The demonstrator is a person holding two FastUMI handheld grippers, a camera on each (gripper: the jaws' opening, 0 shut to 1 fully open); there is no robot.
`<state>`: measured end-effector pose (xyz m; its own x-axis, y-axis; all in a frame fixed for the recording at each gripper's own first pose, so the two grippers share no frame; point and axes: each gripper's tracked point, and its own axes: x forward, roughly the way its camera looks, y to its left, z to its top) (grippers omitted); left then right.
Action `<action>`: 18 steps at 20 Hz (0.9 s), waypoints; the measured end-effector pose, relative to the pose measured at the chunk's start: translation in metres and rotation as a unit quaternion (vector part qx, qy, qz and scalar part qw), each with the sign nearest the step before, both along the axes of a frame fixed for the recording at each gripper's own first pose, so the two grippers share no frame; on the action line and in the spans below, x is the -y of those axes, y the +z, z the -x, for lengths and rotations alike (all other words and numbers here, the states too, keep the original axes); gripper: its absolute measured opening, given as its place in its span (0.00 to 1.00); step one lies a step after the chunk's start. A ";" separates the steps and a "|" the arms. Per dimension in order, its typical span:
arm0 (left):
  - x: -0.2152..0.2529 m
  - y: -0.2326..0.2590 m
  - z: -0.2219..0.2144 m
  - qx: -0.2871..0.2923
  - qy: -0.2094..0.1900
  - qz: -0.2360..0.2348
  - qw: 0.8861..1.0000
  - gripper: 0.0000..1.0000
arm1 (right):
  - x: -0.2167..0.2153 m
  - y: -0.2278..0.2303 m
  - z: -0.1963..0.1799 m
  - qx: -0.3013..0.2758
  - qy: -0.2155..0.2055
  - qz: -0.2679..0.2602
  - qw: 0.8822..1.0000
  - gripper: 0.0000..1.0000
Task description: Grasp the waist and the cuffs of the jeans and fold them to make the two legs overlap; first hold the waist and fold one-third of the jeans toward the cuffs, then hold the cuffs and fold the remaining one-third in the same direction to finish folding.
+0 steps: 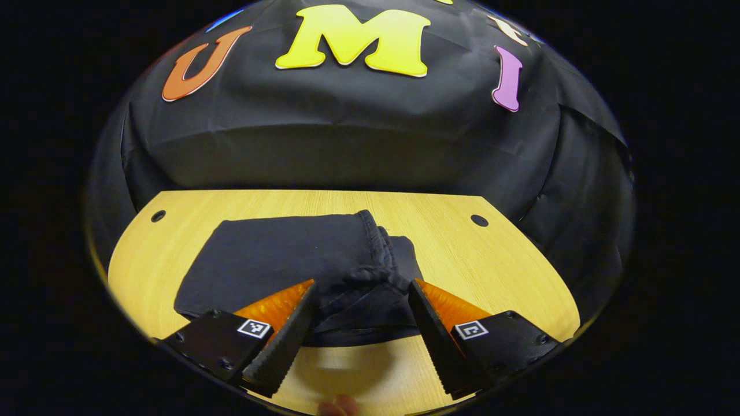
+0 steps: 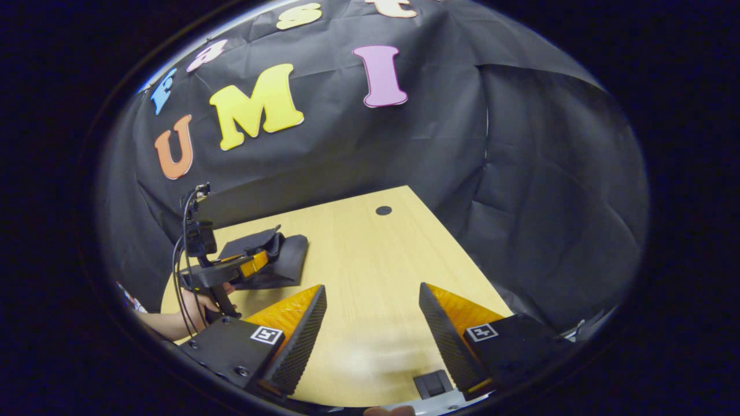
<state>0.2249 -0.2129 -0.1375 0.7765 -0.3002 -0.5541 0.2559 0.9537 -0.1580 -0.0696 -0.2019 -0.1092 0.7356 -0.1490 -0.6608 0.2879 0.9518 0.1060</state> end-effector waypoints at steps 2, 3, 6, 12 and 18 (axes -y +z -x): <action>-0.004 0.009 0.002 0.008 0.003 0.006 1.000 0.99 | -0.005 0.005 -0.001 0.007 0.007 0.004 1.000 0.99; -0.007 0.016 0.003 0.012 0.004 0.009 1.000 0.99 | -0.008 0.007 -0.003 0.013 0.011 0.008 1.000 0.99; -0.021 0.050 0.009 0.040 0.007 0.019 0.999 0.99 | -0.024 0.019 -0.017 0.033 0.032 0.017 0.999 0.99; -0.079 0.145 0.018 0.126 0.035 0.020 0.991 0.99 | -0.078 0.057 -0.070 0.105 0.091 0.028 0.990 0.99; -0.144 0.241 0.040 0.207 0.077 0.010 0.975 0.98 | -0.152 0.109 -0.119 0.187 0.149 0.044 0.970 0.94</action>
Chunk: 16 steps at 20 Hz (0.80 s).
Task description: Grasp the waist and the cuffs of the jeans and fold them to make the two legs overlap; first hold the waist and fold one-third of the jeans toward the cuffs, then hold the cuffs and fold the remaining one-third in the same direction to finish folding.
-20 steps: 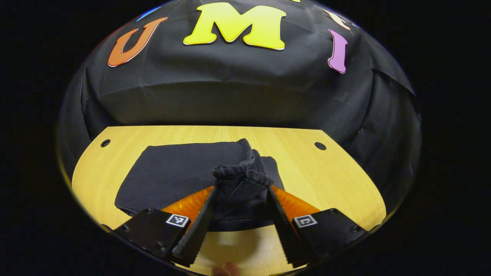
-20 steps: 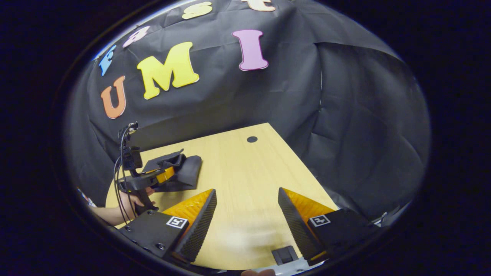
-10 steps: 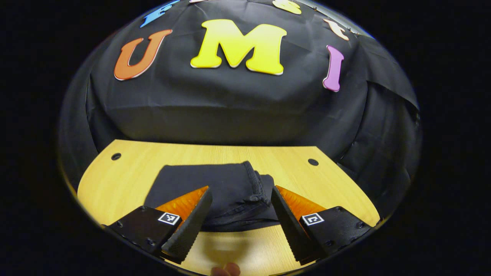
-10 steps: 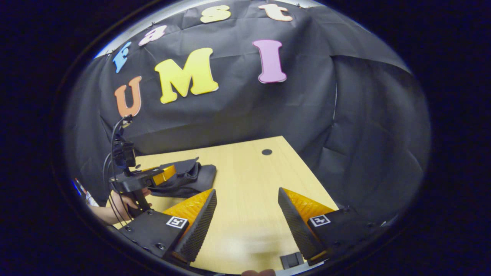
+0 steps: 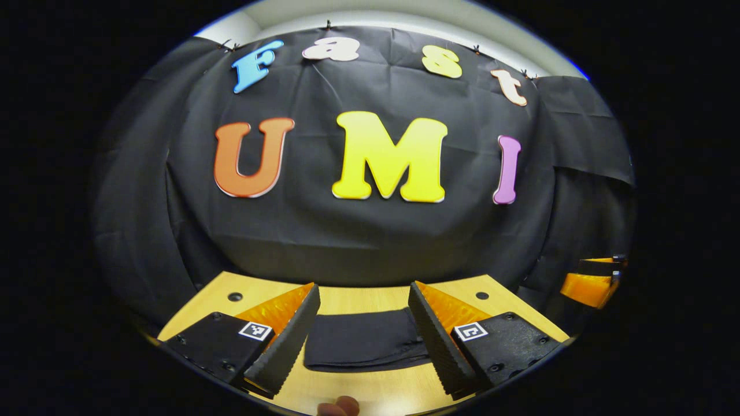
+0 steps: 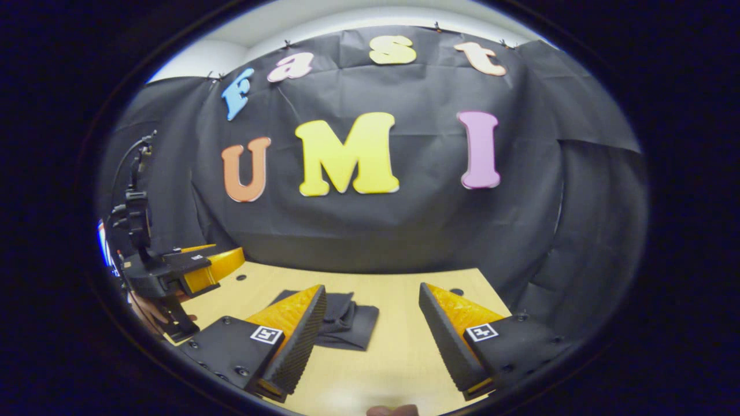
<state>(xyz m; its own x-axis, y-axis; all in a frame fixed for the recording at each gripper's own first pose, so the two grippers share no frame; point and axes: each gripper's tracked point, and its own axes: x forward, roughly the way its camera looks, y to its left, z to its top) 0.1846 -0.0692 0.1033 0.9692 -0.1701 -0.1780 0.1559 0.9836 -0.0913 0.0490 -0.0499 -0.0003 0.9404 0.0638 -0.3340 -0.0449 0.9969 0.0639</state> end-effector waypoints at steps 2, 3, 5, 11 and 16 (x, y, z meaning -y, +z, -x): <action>-0.017 0.025 0.012 0.022 0.014 0.000 1.000 0.98 | -0.021 0.017 -0.007 0.027 0.005 -0.004 1.000 0.94; -0.024 0.035 0.018 0.029 0.020 0.001 0.999 0.98 | -0.029 0.024 -0.011 0.037 0.006 -0.005 0.999 0.94; -0.037 0.053 0.028 0.039 0.029 0.006 0.999 0.98 | -0.045 0.036 -0.014 0.054 0.008 -0.006 0.998 0.94; -0.061 0.075 0.057 0.053 0.050 0.023 0.997 1.00 | -0.070 0.058 -0.007 0.090 0.001 0.026 0.996 0.94; -0.076 0.076 0.068 0.054 0.063 0.023 0.996 0.98 | -0.086 0.062 0.007 0.107 -0.001 0.046 0.993 0.94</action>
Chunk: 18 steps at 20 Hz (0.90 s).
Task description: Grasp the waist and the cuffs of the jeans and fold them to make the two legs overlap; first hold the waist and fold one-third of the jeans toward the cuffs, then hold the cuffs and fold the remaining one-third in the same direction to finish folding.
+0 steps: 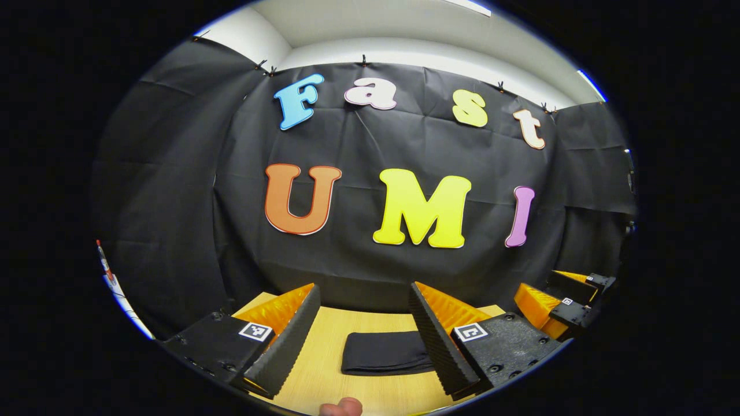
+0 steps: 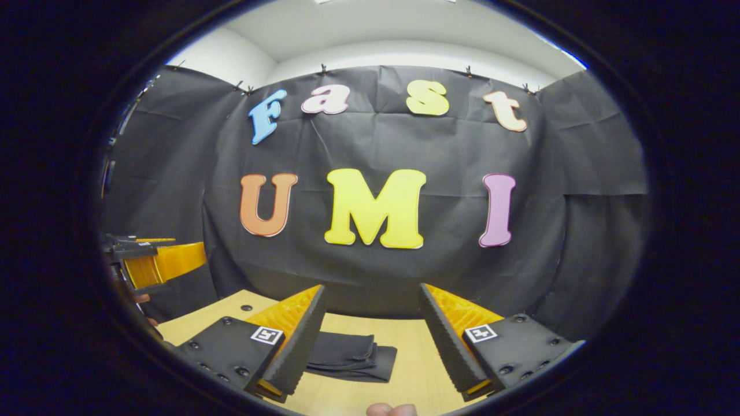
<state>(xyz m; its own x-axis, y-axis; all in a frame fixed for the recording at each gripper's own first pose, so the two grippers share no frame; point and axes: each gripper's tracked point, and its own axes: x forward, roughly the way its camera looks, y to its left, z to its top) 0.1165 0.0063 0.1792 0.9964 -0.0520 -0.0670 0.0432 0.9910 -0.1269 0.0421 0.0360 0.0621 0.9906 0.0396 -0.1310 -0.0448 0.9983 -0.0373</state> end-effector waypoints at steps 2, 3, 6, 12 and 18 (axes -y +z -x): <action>0.001 0.000 0.001 0.000 -0.006 0.001 1.000 0.98 | -0.004 -0.003 0.000 -0.003 0.002 0.001 1.000 0.94; 0.000 0.001 0.000 0.001 -0.005 -0.002 1.000 0.98 | -0.004 -0.004 -0.001 -0.006 0.002 0.000 1.000 0.94; 0.000 0.000 -0.004 0.000 -0.008 -0.001 1.000 0.98 | -0.005 -0.005 -0.004 -0.009 0.002 0.000 1.000 0.94; -0.001 0.000 -0.013 0.003 -0.011 -0.003 1.000 0.98 | -0.005 -0.005 -0.013 -0.006 -0.004 -0.001 1.000 0.94; 0.010 -0.001 -0.018 0.005 -0.025 0.001 1.000 0.98 | 0.004 -0.006 -0.016 -0.008 -0.014 0.001 1.000 0.94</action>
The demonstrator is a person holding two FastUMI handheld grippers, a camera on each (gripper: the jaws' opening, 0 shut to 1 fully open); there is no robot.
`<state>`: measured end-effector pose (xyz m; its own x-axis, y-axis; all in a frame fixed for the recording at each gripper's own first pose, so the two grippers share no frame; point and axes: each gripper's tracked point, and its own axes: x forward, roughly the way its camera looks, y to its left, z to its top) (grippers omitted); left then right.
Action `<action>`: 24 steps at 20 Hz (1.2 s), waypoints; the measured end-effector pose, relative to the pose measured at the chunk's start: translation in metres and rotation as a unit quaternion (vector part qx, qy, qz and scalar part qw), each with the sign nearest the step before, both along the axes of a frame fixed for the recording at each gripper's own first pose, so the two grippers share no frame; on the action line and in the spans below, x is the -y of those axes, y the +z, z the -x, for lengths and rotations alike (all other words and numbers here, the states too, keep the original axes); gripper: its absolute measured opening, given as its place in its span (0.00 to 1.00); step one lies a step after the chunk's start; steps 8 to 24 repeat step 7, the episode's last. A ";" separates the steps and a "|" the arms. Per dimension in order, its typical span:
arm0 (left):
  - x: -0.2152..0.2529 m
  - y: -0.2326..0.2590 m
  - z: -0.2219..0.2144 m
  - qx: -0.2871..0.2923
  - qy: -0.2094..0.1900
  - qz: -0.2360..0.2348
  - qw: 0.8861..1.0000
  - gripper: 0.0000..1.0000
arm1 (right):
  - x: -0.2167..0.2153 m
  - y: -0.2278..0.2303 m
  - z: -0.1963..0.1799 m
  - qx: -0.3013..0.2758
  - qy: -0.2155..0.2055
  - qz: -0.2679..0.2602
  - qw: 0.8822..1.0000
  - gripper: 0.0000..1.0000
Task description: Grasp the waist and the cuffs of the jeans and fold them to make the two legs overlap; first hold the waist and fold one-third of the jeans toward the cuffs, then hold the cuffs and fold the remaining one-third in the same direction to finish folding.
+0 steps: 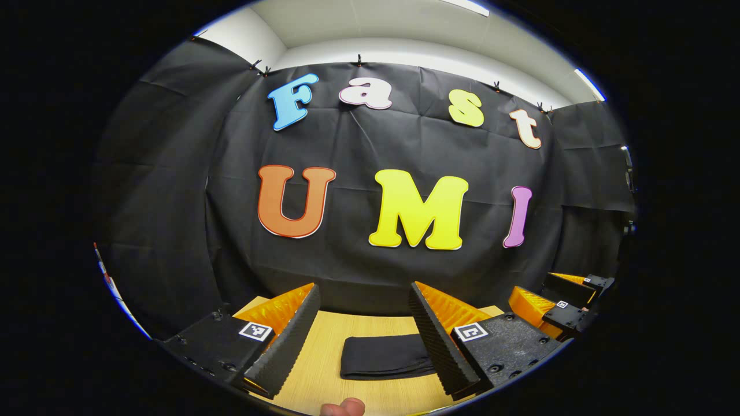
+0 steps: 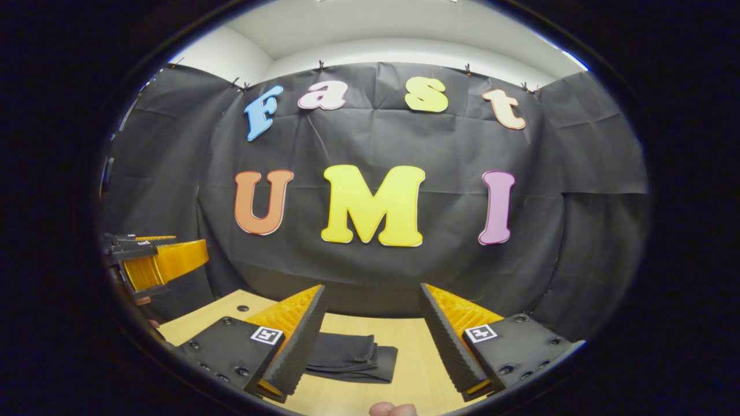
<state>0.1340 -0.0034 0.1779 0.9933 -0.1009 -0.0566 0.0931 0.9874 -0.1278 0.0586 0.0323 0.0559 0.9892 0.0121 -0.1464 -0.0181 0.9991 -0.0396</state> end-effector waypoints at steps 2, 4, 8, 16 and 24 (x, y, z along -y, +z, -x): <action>0.003 -0.002 -0.003 -0.002 -0.004 -0.003 1.000 0.98 | 0.000 -0.003 -0.001 -0.003 0.000 0.002 1.000 0.94; 0.006 -0.003 -0.003 -0.002 -0.008 -0.002 1.000 0.98 | 0.001 -0.006 -0.002 -0.008 0.001 0.001 1.000 0.94; 0.008 -0.003 -0.007 -0.003 -0.009 -0.005 1.000 0.98 | 0.004 -0.006 -0.006 -0.008 0.000 -0.001 1.000 0.94; 0.008 -0.003 -0.007 -0.003 -0.009 -0.005 1.000 0.98 | 0.004 -0.006 -0.006 -0.008 0.000 -0.001 1.000 0.94; 0.008 -0.003 -0.007 -0.003 -0.009 -0.005 1.000 0.98 | 0.004 -0.006 -0.006 -0.008 0.000 -0.001 1.000 0.94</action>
